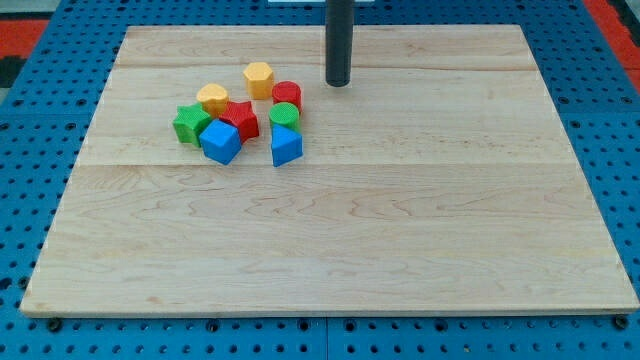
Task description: Place the red circle to the top of the green circle
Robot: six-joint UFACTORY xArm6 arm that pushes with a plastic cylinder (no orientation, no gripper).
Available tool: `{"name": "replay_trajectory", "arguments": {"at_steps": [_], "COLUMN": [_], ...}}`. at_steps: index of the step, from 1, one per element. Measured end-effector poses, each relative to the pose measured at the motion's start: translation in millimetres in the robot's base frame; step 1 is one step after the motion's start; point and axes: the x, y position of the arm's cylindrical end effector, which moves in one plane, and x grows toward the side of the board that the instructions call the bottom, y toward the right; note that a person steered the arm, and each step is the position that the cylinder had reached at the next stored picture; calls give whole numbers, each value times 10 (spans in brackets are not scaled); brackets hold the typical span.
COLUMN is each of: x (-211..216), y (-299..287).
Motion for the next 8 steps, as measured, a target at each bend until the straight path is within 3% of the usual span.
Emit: {"name": "replay_trajectory", "arguments": {"at_steps": [2,8], "x": [261,266], "y": [0,-617]}}
